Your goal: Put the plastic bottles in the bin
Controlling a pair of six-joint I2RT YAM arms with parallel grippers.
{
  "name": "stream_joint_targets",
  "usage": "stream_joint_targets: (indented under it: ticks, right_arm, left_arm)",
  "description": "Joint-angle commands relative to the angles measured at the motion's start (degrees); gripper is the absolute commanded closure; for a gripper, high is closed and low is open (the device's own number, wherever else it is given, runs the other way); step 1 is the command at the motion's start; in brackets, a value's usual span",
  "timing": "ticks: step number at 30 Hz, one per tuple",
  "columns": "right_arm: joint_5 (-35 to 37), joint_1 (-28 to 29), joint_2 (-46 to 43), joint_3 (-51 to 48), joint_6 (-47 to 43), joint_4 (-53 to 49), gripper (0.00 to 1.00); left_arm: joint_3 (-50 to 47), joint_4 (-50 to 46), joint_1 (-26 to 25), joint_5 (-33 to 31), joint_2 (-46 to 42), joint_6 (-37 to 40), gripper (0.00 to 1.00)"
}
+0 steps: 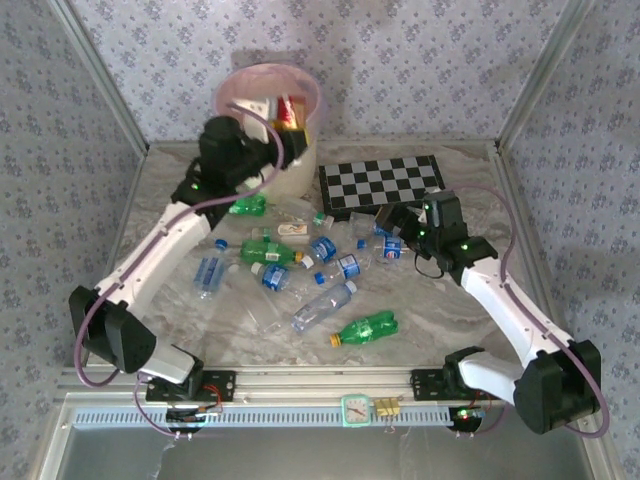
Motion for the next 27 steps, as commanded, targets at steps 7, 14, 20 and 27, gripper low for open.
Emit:
stream_joint_targets:
  ticks: [7,14,20,27]
  right_arm:
    - [3.36,3.34,-0.06,-0.51,-2.16,-2.33,0.0]
    - [4.36,4.11,-0.17,-1.25,-2.49,-3.42,0.0]
    - [5.1,4.2,-0.96,-1.59,-2.74,-4.91,0.0]
    - [7.03,4.07,-3.49,-2.84,-3.0,-6.43,0.0]
  left_arm:
    - [27.68,-16.35,9.47,-3.02,16.48,6.89,0.56]
    - [53.22,-34.93,13.37,-2.52,34.74,7.05,0.56]
    - [68.69,-46.1,14.06,-1.79,47.22,5.75,0.54]
    - [68.7,-45.17,14.33,-1.63,49.1,3.71,0.45]
